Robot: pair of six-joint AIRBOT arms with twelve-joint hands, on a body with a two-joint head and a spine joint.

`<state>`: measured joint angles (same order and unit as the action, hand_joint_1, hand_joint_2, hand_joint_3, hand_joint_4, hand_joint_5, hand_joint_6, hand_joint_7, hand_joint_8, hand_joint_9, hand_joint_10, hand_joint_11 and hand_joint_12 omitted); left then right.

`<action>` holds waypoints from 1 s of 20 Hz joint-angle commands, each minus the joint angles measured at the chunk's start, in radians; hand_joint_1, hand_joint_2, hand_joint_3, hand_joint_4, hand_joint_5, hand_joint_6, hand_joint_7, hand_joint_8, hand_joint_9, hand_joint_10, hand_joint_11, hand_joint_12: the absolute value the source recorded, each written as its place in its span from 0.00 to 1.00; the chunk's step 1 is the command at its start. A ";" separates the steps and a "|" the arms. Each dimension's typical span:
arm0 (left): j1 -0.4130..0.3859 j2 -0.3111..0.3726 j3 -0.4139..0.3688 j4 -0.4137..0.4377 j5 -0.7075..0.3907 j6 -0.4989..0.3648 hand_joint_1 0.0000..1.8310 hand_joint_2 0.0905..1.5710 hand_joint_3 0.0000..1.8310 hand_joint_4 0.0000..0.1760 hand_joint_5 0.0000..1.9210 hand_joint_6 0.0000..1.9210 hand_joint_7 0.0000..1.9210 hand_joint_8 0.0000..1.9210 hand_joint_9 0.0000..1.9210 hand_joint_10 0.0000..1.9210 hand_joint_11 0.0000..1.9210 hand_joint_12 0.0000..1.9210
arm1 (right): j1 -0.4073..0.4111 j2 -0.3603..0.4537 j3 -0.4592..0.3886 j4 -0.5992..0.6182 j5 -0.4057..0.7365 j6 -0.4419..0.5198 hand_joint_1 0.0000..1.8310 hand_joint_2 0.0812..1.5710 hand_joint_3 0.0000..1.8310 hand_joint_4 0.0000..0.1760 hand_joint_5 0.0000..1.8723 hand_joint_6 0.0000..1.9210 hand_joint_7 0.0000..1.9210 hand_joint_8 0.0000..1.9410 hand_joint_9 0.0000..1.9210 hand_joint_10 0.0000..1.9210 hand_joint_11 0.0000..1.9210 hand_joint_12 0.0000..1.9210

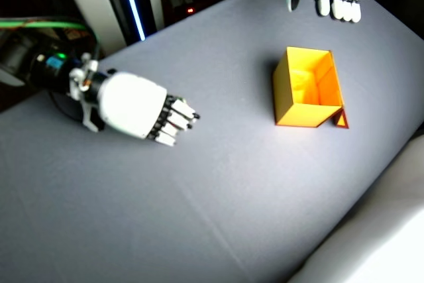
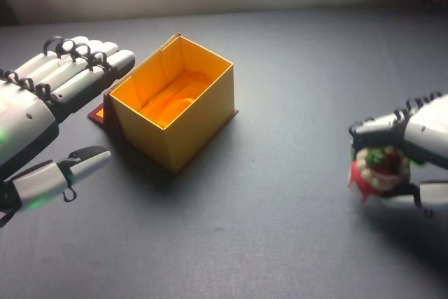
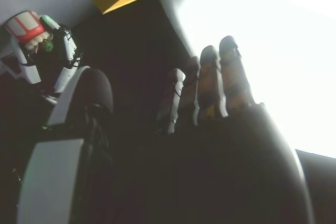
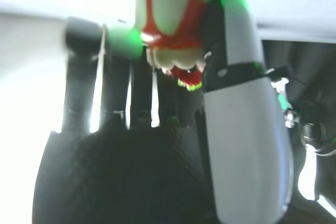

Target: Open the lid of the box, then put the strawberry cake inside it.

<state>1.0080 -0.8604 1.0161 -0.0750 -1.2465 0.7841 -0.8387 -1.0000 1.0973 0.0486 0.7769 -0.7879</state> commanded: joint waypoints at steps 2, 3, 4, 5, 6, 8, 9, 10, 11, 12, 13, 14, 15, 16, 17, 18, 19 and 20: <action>0.008 0.006 -0.004 -0.019 -0.137 -0.003 0.37 0.89 0.00 0.12 0.00 0.00 0.00 0.00 0.00 0.00 0.00 0.00 | 0.029 0.017 -0.003 -0.014 0.149 0.008 0.66 0.78 0.00 0.00 0.38 0.60 0.43 0.78 0.42 0.84 0.40 1.00; 0.022 0.004 -0.009 -0.028 -0.145 -0.003 0.37 0.89 0.00 0.12 0.00 0.00 0.00 0.00 0.00 0.00 0.00 0.00 | 0.044 0.018 -0.002 -0.027 0.157 0.016 0.66 0.78 0.00 0.00 0.38 0.60 0.43 0.78 0.42 0.84 0.40 1.00; 0.046 0.003 -0.016 -0.046 -0.161 -0.003 0.37 0.89 0.00 0.19 0.00 0.00 0.00 0.00 0.00 0.00 0.00 0.00 | 0.072 0.018 0.001 -0.044 0.162 0.019 0.66 0.80 0.00 0.00 0.37 0.60 0.40 0.85 0.46 0.94 0.49 1.00; 0.069 0.003 -0.022 -0.064 -0.181 -0.003 0.37 0.89 0.00 0.27 0.00 0.00 0.00 0.00 0.00 0.00 0.00 0.00 | 0.099 0.018 0.005 -0.060 0.162 0.019 0.66 0.79 0.00 0.00 0.38 0.60 0.40 0.84 0.44 0.93 0.46 1.00; 0.100 0.002 -0.029 -0.088 -0.206 -0.003 0.38 0.89 0.00 0.33 0.00 0.00 0.00 0.00 0.00 0.00 0.00 0.00 | 0.127 0.008 0.012 -0.074 0.160 0.019 0.65 0.80 0.00 0.00 0.37 0.61 0.38 0.87 0.43 0.95 0.47 1.00; 0.145 -0.010 -0.040 -0.142 -0.253 -0.003 0.39 0.88 0.00 0.38 0.00 0.00 0.00 0.00 0.00 0.00 0.01 0.01 | 0.191 -0.029 0.041 -0.089 0.150 0.019 0.66 0.80 0.00 0.00 0.35 0.63 0.40 0.84 0.46 0.87 0.47 0.97; 0.164 -0.024 -0.040 -0.166 -0.275 -0.008 0.39 0.88 0.00 0.38 0.00 0.00 0.00 0.00 0.00 0.00 0.01 0.01 | 0.217 -0.049 0.057 -0.098 0.141 0.020 0.66 0.80 0.00 0.00 0.35 0.63 0.40 0.84 0.46 0.87 0.47 0.97; 0.180 -0.036 -0.040 -0.182 -0.289 -0.015 0.41 0.87 0.00 0.33 0.00 0.00 0.00 0.00 0.00 0.00 0.02 0.02 | 0.239 -0.065 0.070 -0.107 0.134 0.020 0.65 0.79 0.00 0.00 0.36 0.65 0.42 0.79 0.42 0.79 0.39 0.93; 0.200 -0.051 -0.039 -0.206 -0.307 -0.026 0.43 0.87 0.01 0.25 0.01 0.00 0.00 0.00 0.00 0.00 0.00 0.12 | 0.285 -0.100 0.096 -0.124 0.114 0.020 0.72 0.78 0.00 0.00 0.35 0.63 0.38 0.76 0.40 0.85 0.33 0.96; 0.204 -0.056 -0.039 -0.211 -0.308 -0.028 0.43 0.87 0.01 0.25 0.01 0.00 0.00 0.00 0.00 0.00 0.00 0.12 | 0.305 -0.115 0.106 -0.135 0.107 0.020 0.72 0.78 0.00 0.00 0.35 0.63 0.38 0.76 0.40 0.85 0.33 0.96; 0.207 -0.061 -0.039 -0.217 -0.308 -0.029 0.43 0.87 0.00 0.10 0.01 0.00 0.00 0.00 0.00 0.00 0.00 0.14 | 0.327 -0.130 0.116 -0.145 0.101 0.020 0.67 0.79 0.00 0.00 0.34 0.64 0.41 0.79 0.45 0.84 0.42 0.99; 0.210 -0.066 -0.039 -0.224 -0.307 -0.029 0.42 0.88 0.00 0.06 0.01 0.00 0.00 0.00 0.00 0.00 0.00 0.13 | 0.355 -0.149 0.131 -0.152 0.097 0.020 0.66 0.78 0.00 0.00 0.38 0.68 0.41 0.73 0.54 0.84 0.51 0.97; 0.217 -0.075 -0.039 -0.234 -0.307 -0.030 0.38 0.88 0.00 0.34 0.00 0.00 0.00 0.00 0.00 0.00 0.00 0.01 | 0.401 -0.187 0.159 -0.175 0.088 0.020 0.61 0.77 0.00 0.00 0.41 0.67 0.67 0.99 0.79 0.99 0.84 1.00; 0.220 -0.079 -0.039 -0.238 -0.308 -0.031 0.37 0.88 0.00 0.33 0.00 0.00 0.00 0.00 0.00 0.00 0.00 0.00 | 0.417 -0.194 0.169 -0.183 0.084 0.020 0.61 0.77 0.00 0.00 0.41 0.67 0.58 1.00 0.71 1.00 0.78 1.00; 0.224 -0.083 -0.038 -0.242 -0.308 -0.034 0.37 0.88 0.00 0.33 0.00 0.00 0.00 0.00 0.00 0.00 0.00 0.00 | 0.436 -0.205 0.178 -0.192 0.078 0.020 0.61 0.77 0.00 0.00 0.41 0.67 0.58 1.00 0.71 1.00 0.78 1.00; 0.227 -0.089 -0.036 -0.246 -0.307 -0.038 0.36 0.88 0.00 0.42 0.00 0.00 0.00 0.00 0.00 0.00 0.00 0.00 | 0.457 -0.224 0.193 -0.199 0.068 0.020 0.66 0.78 0.00 0.00 0.40 0.55 0.41 0.84 0.58 0.94 0.64 0.98; 0.229 -0.096 -0.032 -0.248 -0.302 -0.045 0.36 0.88 0.00 0.42 0.00 0.00 0.00 0.00 0.00 0.00 0.00 0.00 | 0.485 -0.250 0.212 -0.215 0.047 0.020 0.66 0.78 0.00 0.00 0.40 0.55 0.41 0.84 0.58 0.94 0.64 0.98; 0.229 -0.101 -0.030 -0.248 -0.297 -0.047 0.36 0.88 0.00 0.47 0.00 0.00 0.00 0.00 0.00 0.00 0.00 0.00 | 0.501 -0.270 0.227 -0.221 0.035 0.020 0.66 0.77 0.00 0.00 0.38 0.62 0.45 0.73 0.47 0.74 0.46 0.91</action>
<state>1.2411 -0.9623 0.9829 -0.3321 -1.4246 0.7418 -0.3450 -1.2797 1.3300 -0.1822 0.7078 -0.7708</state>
